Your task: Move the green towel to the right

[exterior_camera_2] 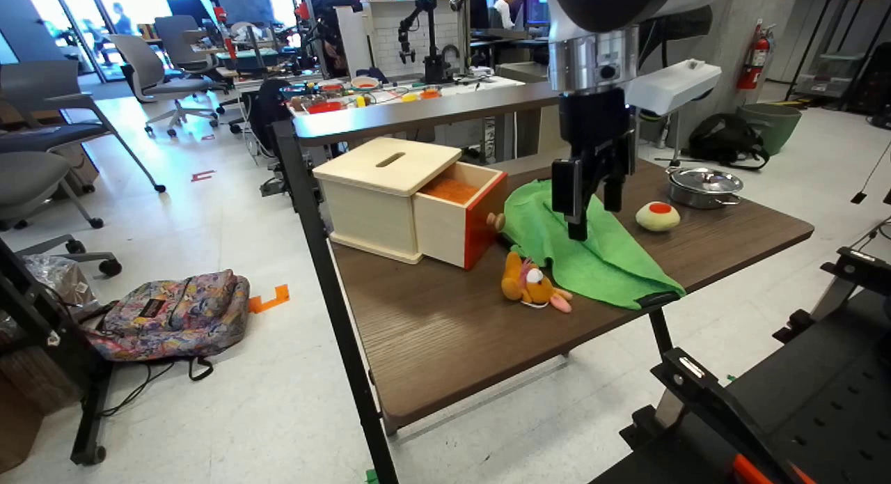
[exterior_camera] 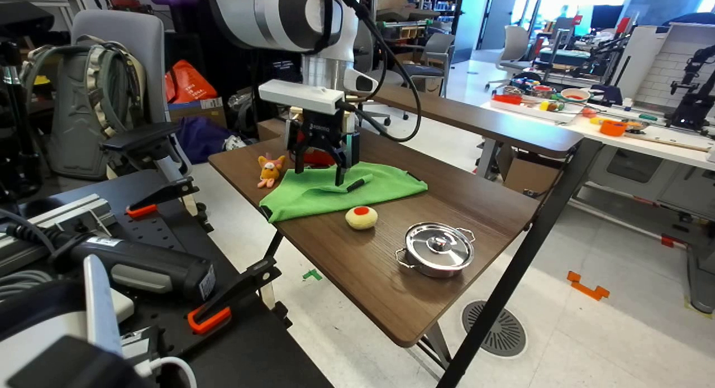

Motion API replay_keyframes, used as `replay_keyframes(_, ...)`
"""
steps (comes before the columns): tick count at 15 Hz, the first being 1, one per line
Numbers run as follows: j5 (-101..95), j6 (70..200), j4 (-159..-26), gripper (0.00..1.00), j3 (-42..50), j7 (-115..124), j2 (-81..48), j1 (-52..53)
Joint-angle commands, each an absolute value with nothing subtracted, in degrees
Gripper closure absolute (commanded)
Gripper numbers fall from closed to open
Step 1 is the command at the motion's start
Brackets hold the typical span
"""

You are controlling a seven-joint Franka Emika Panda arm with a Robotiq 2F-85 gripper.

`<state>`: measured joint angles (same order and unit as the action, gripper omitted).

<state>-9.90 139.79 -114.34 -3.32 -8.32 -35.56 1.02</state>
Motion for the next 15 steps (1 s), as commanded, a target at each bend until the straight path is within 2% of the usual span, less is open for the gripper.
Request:
replay_keyframes(1, -10.9, 142.0, -110.1, 0.0, -2.5, -8.6, -40.0, 2.7)
replay_keyframes(15, -11.6, 140.7, -99.9, 0.0, -1.5, -8.7, -47.3, 4.0)
